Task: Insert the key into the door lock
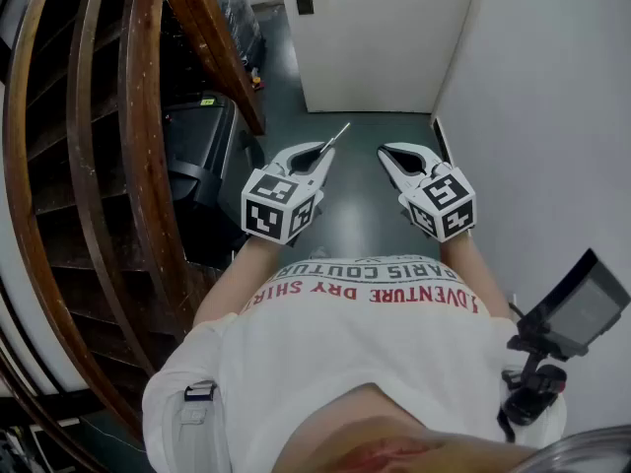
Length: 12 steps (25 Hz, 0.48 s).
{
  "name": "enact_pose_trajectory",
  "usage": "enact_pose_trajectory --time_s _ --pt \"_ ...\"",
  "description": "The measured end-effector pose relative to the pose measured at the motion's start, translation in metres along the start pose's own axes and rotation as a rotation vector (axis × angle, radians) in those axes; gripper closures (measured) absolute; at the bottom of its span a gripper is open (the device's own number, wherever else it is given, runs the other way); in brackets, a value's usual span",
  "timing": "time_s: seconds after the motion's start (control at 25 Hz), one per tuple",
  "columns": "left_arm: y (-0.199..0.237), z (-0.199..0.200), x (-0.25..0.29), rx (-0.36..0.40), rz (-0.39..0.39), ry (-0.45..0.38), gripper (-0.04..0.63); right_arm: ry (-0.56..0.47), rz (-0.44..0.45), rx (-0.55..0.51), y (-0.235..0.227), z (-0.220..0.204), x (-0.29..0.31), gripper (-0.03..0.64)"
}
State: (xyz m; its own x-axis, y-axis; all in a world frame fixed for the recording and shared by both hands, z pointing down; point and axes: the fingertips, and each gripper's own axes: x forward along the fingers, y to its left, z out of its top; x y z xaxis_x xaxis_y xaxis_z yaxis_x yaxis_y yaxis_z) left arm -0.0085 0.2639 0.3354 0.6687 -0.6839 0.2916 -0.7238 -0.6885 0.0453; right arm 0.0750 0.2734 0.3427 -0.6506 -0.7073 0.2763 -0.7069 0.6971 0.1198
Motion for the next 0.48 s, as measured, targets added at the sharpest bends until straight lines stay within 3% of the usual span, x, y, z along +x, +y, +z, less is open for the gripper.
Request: enact_pose_trajectory --time_s 0.48 --pt "-0.0068 -0.0086 0.0001 -0.003 -0.006 0.018 0.574 -0.011 0.016 0.012 0.0065 -0.0031 -0.0031 0.616"
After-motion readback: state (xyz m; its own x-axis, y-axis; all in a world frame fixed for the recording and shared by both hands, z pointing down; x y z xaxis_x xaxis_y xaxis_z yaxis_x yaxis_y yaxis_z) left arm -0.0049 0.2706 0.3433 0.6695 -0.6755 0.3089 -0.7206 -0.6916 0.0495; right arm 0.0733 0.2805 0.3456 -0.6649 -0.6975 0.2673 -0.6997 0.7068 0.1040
